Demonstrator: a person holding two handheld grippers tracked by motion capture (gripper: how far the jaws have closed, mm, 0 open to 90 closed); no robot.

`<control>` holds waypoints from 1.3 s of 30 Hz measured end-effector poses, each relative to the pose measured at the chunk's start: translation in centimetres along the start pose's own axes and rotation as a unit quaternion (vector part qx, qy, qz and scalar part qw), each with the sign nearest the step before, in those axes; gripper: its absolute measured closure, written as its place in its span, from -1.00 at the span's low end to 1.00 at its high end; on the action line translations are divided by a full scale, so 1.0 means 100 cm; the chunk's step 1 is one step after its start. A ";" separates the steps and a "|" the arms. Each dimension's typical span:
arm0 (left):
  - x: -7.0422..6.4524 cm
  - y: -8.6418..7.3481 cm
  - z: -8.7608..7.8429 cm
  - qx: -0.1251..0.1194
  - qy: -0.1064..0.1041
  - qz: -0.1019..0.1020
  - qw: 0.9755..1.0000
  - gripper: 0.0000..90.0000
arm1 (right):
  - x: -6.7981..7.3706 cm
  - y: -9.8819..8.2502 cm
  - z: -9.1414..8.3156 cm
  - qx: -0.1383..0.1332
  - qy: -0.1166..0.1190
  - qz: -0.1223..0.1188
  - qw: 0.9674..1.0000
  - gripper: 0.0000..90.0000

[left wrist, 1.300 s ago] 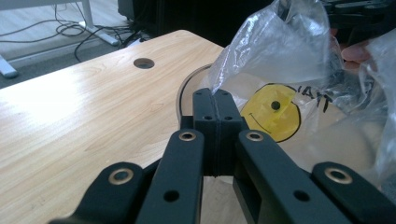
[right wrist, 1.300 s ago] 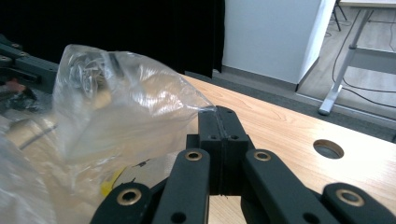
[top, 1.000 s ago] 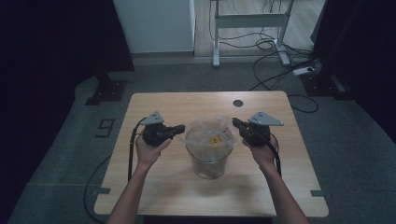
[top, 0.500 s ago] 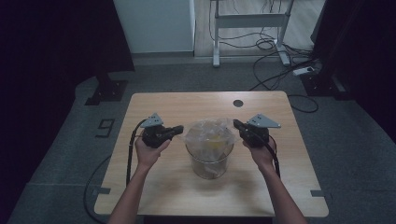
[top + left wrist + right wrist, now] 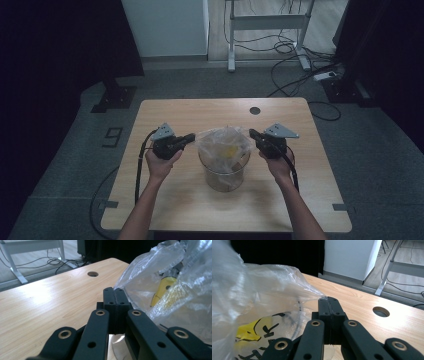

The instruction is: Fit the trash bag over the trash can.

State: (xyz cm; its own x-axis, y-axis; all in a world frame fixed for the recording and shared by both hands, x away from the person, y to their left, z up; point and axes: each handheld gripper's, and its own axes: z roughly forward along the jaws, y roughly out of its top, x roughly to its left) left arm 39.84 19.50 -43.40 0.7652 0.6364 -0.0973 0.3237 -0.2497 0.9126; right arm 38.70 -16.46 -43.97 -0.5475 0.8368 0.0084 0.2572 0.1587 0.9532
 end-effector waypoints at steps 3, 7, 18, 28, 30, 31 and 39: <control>0.001 -0.003 0.003 0.005 0.002 -0.001 1.000 1.00 | -0.001 -0.001 0.003 0.001 -0.003 0.000 1.000 0.99; 0.003 -0.006 0.007 0.014 0.004 -0.008 1.000 1.00 | -0.002 -0.004 0.007 0.008 -0.008 0.001 1.000 0.99; 0.006 -0.012 0.013 0.018 0.005 -0.020 1.000 1.00 | -0.004 -0.012 0.016 0.022 -0.014 0.000 1.000 0.99; 0.006 -0.015 0.011 0.022 -0.003 -0.026 0.999 1.00 | -0.003 -0.019 0.017 0.029 -0.011 0.002 1.000 0.99; 0.006 -0.014 0.010 0.018 -0.005 -0.027 0.999 1.00 | -0.003 -0.019 0.015 0.026 -0.012 0.006 1.000 0.91; 0.006 -0.013 0.010 0.016 -0.006 -0.026 1.000 1.00 | -0.004 -0.017 0.014 0.022 -0.014 0.010 1.000 0.78; 0.006 -0.011 0.008 0.010 -0.008 -0.025 1.000 1.00 | -0.017 0.007 -0.020 -0.032 0.015 0.058 0.998 0.33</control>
State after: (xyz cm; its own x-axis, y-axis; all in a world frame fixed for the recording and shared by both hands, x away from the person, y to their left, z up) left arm 40.39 19.51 -44.78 0.7565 0.6366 -0.1500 0.3735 -0.2322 0.8981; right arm 38.19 -18.79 -42.69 -0.5411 0.8311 0.1280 0.2697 0.0273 0.9626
